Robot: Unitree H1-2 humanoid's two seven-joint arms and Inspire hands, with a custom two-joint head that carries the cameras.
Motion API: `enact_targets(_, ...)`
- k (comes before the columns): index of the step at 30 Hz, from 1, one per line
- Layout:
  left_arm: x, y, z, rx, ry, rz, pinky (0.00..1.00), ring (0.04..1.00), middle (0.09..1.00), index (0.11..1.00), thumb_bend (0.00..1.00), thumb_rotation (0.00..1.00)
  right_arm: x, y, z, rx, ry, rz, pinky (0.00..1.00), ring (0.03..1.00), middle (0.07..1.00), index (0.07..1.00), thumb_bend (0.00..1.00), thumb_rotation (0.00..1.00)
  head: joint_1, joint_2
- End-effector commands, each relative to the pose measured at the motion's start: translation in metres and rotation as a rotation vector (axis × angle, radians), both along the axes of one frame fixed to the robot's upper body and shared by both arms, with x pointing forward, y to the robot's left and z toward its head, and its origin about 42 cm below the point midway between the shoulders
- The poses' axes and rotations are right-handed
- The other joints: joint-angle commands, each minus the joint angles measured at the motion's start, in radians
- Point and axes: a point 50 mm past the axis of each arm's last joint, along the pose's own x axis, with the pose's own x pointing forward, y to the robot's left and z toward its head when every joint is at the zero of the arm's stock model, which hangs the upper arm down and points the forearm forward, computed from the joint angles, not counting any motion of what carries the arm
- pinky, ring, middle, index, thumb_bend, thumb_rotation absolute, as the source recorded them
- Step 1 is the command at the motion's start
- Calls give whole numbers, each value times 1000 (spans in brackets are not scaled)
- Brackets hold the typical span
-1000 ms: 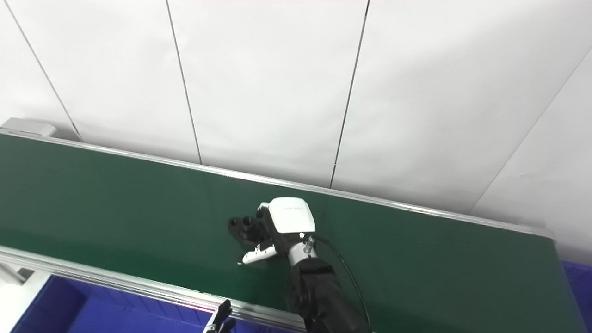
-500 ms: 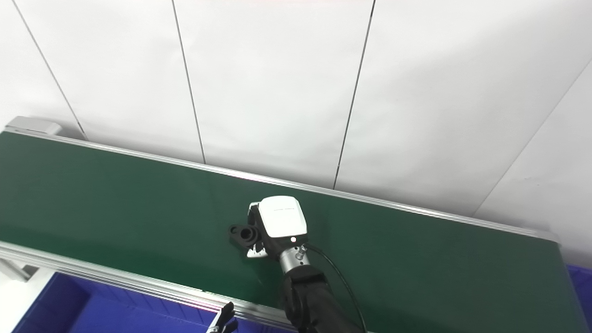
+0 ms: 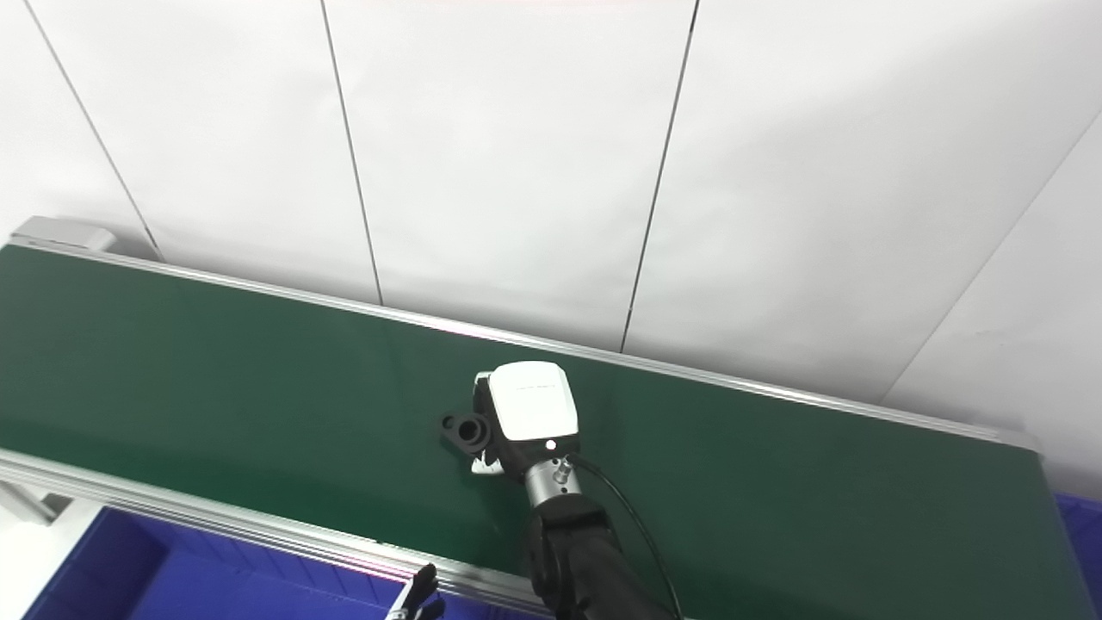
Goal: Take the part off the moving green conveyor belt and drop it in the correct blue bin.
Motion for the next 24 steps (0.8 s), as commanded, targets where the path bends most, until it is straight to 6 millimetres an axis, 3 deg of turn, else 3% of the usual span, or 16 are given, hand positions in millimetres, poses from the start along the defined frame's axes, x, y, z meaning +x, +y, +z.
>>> enact_targets(1,-1,-26,14,-86,-27,15,951,951,1000,1000,495,829,0,3,3,17,10,-2,63,128,219,487,518,118,-8,3)
enact_targets(6,-1,-23,17,-96,-31,19,953,954,1000,1000,494,832,-6,-3,13,65,7,7,78,138,228,490,515,124,-37,24)
enact_targets(11,0,-15,21,-107,-38,31,987,962,1000,1000,540,839,-18,-12,36,97,-16,20,91,149,242,491,505,137,-116,61)
enact_targets(19,4,2,28,-130,-34,25,1000,996,1000,1000,622,913,-50,-32,75,137,-50,36,111,169,261,490,502,140,-227,114)
enact_targets(24,6,17,31,-114,-30,14,1000,1000,1000,1000,703,948,-76,-46,98,162,-60,30,112,168,260,489,503,137,-329,169)
